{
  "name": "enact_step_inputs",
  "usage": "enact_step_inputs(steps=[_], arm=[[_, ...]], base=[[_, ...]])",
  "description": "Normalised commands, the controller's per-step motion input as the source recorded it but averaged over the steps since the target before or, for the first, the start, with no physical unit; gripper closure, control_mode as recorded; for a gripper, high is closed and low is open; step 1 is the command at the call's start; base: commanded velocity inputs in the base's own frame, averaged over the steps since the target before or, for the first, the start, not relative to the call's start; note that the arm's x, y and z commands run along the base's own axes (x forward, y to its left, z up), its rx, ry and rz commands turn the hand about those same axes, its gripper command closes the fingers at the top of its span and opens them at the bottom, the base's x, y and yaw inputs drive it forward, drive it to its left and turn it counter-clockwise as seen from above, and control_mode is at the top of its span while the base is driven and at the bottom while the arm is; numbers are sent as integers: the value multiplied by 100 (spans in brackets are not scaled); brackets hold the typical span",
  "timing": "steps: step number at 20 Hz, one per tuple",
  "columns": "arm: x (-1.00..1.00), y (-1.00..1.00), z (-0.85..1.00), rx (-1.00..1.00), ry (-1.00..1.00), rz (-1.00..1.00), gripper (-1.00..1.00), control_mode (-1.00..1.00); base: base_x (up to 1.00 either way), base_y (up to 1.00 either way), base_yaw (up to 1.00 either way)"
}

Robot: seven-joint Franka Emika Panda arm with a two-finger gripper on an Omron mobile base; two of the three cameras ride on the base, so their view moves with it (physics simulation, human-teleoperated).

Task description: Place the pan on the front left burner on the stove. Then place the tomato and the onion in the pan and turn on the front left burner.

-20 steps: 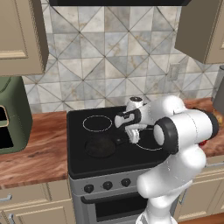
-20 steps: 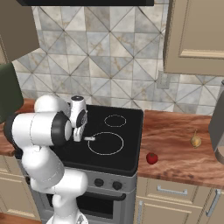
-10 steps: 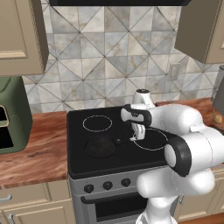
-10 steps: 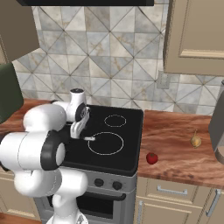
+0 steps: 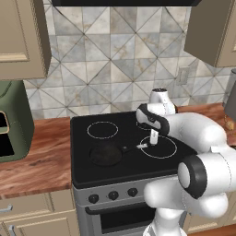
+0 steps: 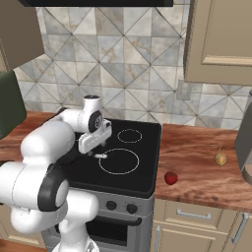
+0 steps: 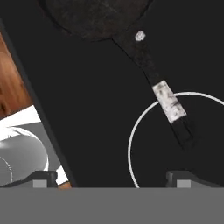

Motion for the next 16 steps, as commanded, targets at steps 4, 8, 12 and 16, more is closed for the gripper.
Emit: enact_step_inputs(steps=[4,8,12,16], arm=[[-20,-48,4,-5,7,-45,-100,-100],[-15,-53,0,-3,5,-44,-100,-100],[-13,-58,0,-1,0,-39,-100,-100],[-9,-54,0,-1,0,-37,-100,-100]], base=[[0,0,0],[0,0,0],[0,0,0],[0,0,0]])
